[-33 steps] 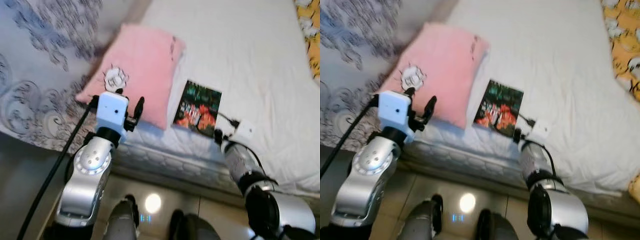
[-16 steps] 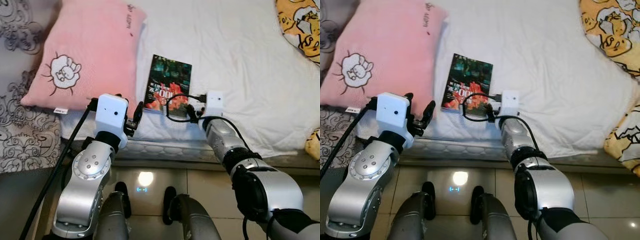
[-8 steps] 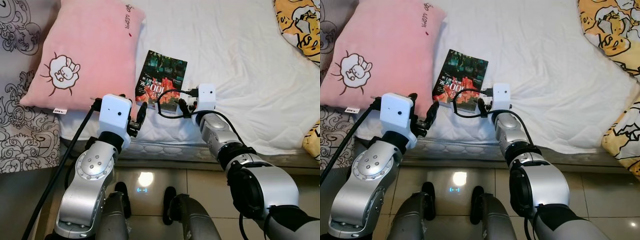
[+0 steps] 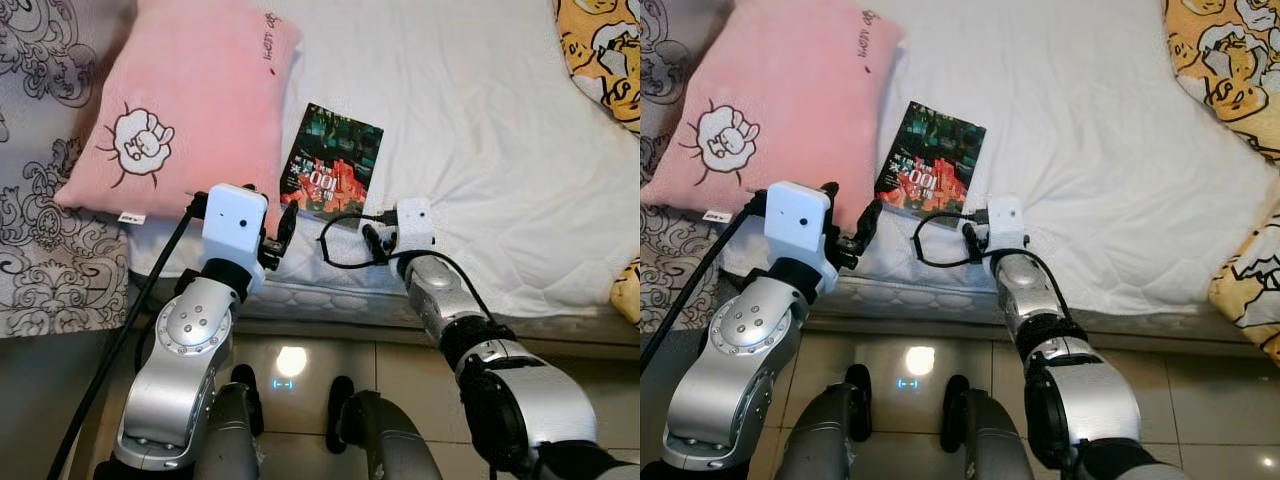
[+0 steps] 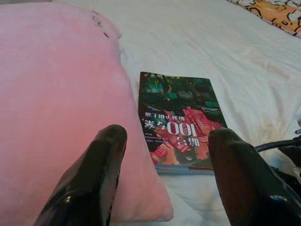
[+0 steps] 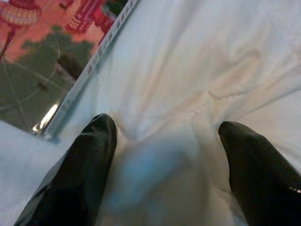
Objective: Clean up the room
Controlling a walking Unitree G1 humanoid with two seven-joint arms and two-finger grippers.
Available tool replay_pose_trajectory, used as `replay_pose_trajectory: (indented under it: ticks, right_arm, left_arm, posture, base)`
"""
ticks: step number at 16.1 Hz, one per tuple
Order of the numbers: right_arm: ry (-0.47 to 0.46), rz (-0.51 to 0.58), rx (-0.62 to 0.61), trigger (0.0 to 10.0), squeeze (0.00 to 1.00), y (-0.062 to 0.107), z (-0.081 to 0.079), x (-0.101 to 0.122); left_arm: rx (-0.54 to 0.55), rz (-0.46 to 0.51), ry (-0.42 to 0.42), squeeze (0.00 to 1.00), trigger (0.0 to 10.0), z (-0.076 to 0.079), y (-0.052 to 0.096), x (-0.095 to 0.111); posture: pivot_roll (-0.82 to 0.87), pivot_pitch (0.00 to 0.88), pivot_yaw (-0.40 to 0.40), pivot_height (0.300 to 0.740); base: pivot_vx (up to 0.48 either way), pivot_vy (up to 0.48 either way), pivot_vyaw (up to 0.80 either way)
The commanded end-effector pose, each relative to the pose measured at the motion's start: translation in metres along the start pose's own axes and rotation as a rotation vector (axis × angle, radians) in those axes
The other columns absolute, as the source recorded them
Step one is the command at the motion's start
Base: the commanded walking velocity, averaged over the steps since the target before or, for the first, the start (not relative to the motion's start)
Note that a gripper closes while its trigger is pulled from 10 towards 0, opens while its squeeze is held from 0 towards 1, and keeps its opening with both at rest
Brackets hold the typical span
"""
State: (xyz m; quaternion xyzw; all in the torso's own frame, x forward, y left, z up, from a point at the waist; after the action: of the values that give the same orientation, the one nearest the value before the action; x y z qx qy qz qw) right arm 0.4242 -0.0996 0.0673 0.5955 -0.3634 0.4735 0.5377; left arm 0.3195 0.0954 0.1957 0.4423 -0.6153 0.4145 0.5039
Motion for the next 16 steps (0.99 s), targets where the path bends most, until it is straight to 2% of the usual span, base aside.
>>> replay_pose_trajectory:
  ticks: [1,2,4,5,6,7,8,9,11,12,13,16]
  right_arm:
    - [-0.033,-0.013,-0.028,10.0,0.0,0.003,0.006,-0.011]
    - [-0.066,0.121,-0.046,10.0,0.0,-0.001,0.009,0.027]
    - [-0.053,0.245,-0.088,10.0,0.0,-0.002,0.018,0.072]
    - [-0.043,0.269,-0.127,10.0,0.0,-0.001,0.026,0.08]
    - [-0.031,0.343,-0.239,10.0,0.0,0.006,0.05,0.094]
    - [-0.016,0.376,-0.304,10.0,0.0,0.012,0.065,0.098]
    - [0.007,0.409,-0.386,10.0,0.0,0.02,0.083,0.099]
    - [0.077,0.464,-0.471,10.0,0.0,0.042,0.105,0.089]
    - [0.101,0.456,-0.478,10.0,0.0,0.052,0.11,0.077]
    - [0.121,0.44,-0.473,10.0,0.0,0.062,0.112,0.064]
    - [0.145,0.428,-0.469,10.0,0.0,0.076,0.113,0.05]
    - [0.165,0.338,-0.485,10.0,0.0,0.112,0.112,0.003]
  left_arm:
    - [-0.01,-0.01,0.006,0.0,10.0,0.004,0.0,-0.004]
    - [-0.011,-0.009,0.005,0.0,10.0,0.004,0.0,-0.004]
    - [-0.03,-0.008,-0.012,0.0,10.0,0.009,-0.002,-0.005]
    - [-0.049,-0.009,-0.017,0.0,10.0,0.015,-0.004,-0.006]
    - [-0.075,-0.012,-0.028,0.0,10.0,0.022,-0.01,-0.008]
    - [-0.085,-0.018,-0.035,0.0,10.0,0.024,-0.015,-0.01]
    - [-0.096,-0.029,-0.046,0.0,10.0,0.026,-0.023,-0.015]
    - [-0.098,-0.058,-0.043,0.0,10.0,0.023,-0.046,-0.027]
    - [-0.086,-0.056,-0.04,0.0,10.0,0.018,-0.057,-0.029]
    - [-0.07,-0.048,-0.035,0.0,10.0,0.014,-0.068,-0.03]
    - [-0.048,-0.039,-0.002,0.0,10.0,0.011,-0.077,-0.031]
    - [-0.041,-0.042,0.012,0.0,10.0,0.015,-0.108,-0.033]
  posture:
    - [0.28,0.309,-0.127,0.74]
    - [0.28,0.307,-0.126,0.74]
    - [0.28,0.305,-0.12,0.74]
    - [0.28,0.3,-0.116,0.74]
    - [0.26,0.286,-0.112,0.74]
    - [0.23,0.275,-0.113,0.74]
    - [0.21,0.266,-0.111,0.74]
    - [0.16,0.241,-0.11,0.74]
    - [0.13,0.226,-0.108,0.74]
    - [0.1,0.204,-0.105,0.74]
    - [0.08,0.195,-0.103,0.74]
    - [0.01,0.168,-0.089,0.74]
  base:
    - [0.0,0.0,0.0]
    - [0.0,0.0,0.0]
    - [0.0,0.0,0.0]
    - [0.0,0.0,0.0]
    - [0.0,0.0,0.0]
    - [0.0,0.0,0.0]
    - [0.0,0.0,0.0]
    - [0.0,0.0,0.0]
    - [0.0,0.0,0.0]
    - [0.0,-0.48,0.0]
    - [0.0,-0.48,0.0]
    - [0.0,-0.46,-0.19]
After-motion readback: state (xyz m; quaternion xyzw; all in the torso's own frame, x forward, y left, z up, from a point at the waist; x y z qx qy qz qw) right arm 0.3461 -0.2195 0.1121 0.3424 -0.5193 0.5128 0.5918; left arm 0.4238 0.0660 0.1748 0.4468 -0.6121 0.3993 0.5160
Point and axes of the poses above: a point about 5 cm out from each wrist's last joint towards the gripper, its own y axis pointing back from the gripper into the wrist, its own x axis along the axis of the wrist's last joint, z = x × y, the point moved 6 cm from there along -y, pointing out of the wrist towards the gripper, and after that the axes turned 1 degree about y, right-handed, at the moved point
